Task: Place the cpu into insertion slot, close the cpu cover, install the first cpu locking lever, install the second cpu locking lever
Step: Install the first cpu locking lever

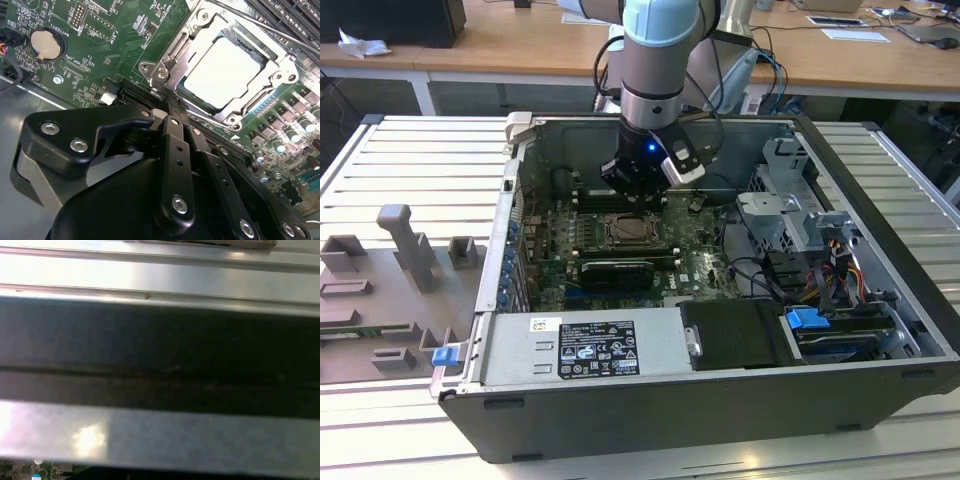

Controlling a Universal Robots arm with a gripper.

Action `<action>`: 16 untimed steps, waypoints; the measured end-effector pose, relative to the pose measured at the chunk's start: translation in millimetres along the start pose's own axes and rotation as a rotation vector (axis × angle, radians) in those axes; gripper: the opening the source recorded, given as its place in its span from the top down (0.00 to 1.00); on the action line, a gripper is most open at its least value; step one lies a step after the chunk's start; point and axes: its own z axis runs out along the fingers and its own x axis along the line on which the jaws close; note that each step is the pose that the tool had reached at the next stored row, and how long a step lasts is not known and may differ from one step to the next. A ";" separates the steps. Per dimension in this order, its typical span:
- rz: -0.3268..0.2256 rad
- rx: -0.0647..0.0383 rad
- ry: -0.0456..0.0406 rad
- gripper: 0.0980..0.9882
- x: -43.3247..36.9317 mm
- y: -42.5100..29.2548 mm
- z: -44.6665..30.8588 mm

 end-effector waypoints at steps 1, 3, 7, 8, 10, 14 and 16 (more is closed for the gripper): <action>0.000 0.001 0.0001 0.99 0.0 0.0 0.1; 0.000 0.001 0.0000 0.99 -0.1 0.0 0.1; 0.000 0.010 0.0006 0.99 -0.2 -0.1 0.7; 0.000 0.013 0.0007 0.99 -0.2 -0.1 1.2; 0.000 0.016 0.0010 0.99 -0.3 -0.1 1.8; 0.000 0.017 0.0012 0.99 -0.2 0.0 3.5; 0.000 0.017 0.0012 0.99 -0.4 0.3 5.3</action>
